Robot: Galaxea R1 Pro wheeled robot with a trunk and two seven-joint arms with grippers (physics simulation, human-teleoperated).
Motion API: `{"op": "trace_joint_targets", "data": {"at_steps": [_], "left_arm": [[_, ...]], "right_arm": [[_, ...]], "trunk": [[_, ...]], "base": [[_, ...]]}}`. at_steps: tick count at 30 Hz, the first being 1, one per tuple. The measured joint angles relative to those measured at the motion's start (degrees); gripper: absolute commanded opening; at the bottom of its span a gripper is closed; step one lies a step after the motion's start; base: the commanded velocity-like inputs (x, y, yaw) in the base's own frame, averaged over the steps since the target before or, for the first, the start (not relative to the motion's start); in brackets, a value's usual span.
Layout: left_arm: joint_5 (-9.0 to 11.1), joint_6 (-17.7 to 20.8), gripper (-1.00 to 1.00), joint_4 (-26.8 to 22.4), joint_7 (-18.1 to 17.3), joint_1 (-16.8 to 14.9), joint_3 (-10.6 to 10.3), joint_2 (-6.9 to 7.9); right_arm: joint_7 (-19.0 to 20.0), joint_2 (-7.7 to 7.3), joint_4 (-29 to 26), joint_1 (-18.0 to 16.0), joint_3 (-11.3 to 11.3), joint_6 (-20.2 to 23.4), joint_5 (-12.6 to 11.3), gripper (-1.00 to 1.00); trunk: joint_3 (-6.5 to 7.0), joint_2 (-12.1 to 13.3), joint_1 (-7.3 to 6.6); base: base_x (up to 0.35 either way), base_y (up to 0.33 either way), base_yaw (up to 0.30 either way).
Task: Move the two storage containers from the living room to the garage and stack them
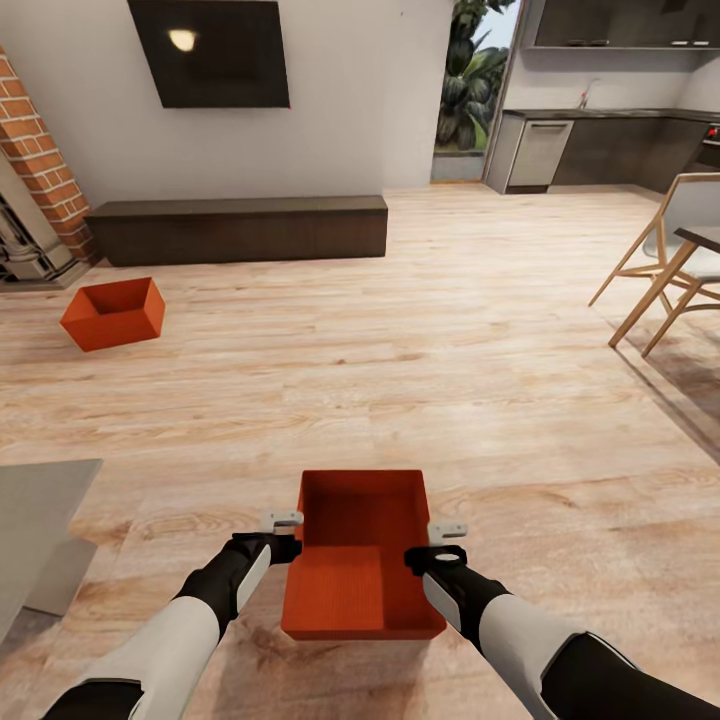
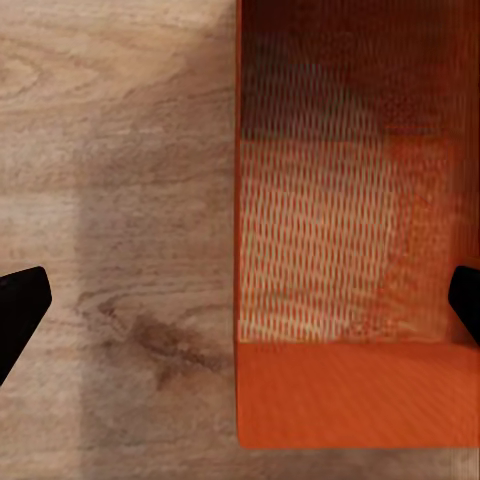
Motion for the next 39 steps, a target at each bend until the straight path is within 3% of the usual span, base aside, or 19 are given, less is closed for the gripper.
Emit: {"op": "trace_joint_targets", "data": {"at_steps": [17, 24, 30, 35, 39], "left_arm": [[-0.15, -0.03, 1.0, 0.09, 0.0, 0.0, -0.04, -0.09], [-0.24, -0.06, 1.0, 0.14, 0.02, 0.0, -0.16, -0.12], [-0.17, -0.08, 1.0, 0.22, 0.32, 0.0, -0.2, -0.19], [-0.06, -0.09, 1.0, 0.26, 0.42, 0.0, -0.2, -0.24], [-0.06, -0.07, 1.0, 0.26, 0.43, 0.0, -0.2, -0.23]], "right_arm": [[0.03, -0.16, 0.0, 0.0, 0.0, -0.02, 0.32, 1.0], [0.03, -0.73, 0.0, 0.0, 0.0, -0.02, 0.47, 1.0], [0.03, -2.31, 0.0, 0.0, 0.0, 0.0, 0.46, 1.0], [0.03, -2.37, 0.0, 0.0, 0.0, -0.01, 0.47, 1.0], [0.03, -2.34, 0.0, 0.0, 0.0, -0.02, 0.46, 1.0]], "trunk": [[-3.05, -6.82, 3.73], [-3.06, -6.83, 3.74], [-3.06, -6.83, 3.74], [-3.06, -6.83, 3.74], [-3.77, -8.42, 4.61]], "base": [[0.0, 0.0, 0.0], [0.0, 0.0, 0.0], [0.0, 0.0, 0.0], [0.0, 0.0, 0.0], [0.0, 0.0, 0.0]]}}
